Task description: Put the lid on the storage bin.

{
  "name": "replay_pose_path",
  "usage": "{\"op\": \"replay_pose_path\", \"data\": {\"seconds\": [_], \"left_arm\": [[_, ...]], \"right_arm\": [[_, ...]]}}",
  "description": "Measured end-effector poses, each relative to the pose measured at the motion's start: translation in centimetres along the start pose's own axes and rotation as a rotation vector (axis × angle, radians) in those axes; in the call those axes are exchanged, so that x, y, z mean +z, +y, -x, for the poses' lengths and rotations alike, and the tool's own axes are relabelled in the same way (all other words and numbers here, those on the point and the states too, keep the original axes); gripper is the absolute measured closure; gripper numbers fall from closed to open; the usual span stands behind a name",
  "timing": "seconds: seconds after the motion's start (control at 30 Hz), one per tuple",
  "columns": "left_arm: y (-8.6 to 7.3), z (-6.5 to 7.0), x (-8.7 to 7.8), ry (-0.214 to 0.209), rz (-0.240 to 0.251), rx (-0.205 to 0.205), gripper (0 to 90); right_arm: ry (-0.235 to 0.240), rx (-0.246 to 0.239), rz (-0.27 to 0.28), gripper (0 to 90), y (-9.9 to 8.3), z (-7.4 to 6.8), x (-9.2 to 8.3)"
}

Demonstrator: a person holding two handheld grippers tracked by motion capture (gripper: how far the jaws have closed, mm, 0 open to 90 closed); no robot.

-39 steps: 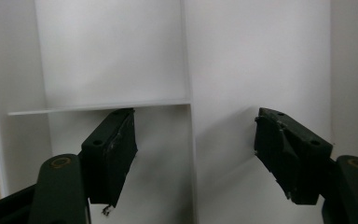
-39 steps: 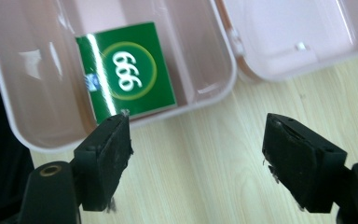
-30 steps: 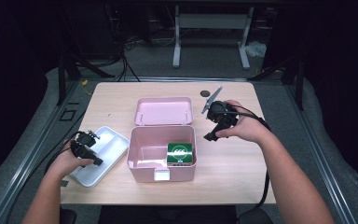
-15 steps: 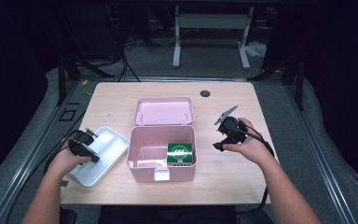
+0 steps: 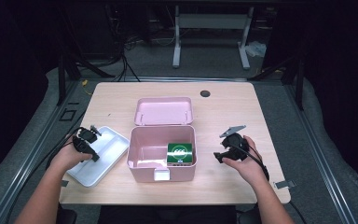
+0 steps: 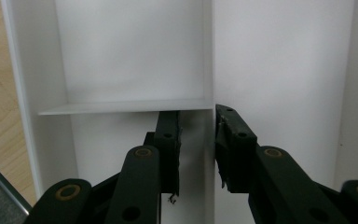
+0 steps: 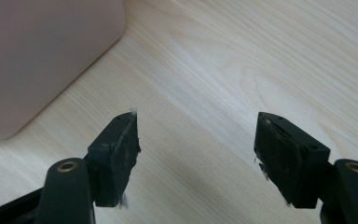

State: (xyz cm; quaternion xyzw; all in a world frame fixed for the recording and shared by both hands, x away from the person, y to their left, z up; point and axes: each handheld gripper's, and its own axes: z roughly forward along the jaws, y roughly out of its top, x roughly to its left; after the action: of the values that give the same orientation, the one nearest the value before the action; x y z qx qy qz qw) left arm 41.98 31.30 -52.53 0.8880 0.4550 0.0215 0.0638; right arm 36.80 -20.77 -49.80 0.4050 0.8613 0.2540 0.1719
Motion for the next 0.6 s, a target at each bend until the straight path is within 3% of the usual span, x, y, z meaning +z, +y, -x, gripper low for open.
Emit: {"op": "replay_pose_path", "data": {"seconds": [0.23,0.3,0.6], "left_arm": [[0.4,0.2,0.0,-0.008,-0.015,-0.009,82.0],[0.5,0.4,0.1,-0.007,-0.017,-0.009,87.2],[0.8,0.2,0.1,-0.024,-0.041,-0.029,88.5]], "right_arm": [[-0.062,0.027,0.037,30.7,-1.3,0.0,0.4],[-0.056,0.039,0.049,30.8,-1.5,0.1,0.4],[-0.049,0.05,0.05,31.0,-2.2,-0.1,0.9]]}}
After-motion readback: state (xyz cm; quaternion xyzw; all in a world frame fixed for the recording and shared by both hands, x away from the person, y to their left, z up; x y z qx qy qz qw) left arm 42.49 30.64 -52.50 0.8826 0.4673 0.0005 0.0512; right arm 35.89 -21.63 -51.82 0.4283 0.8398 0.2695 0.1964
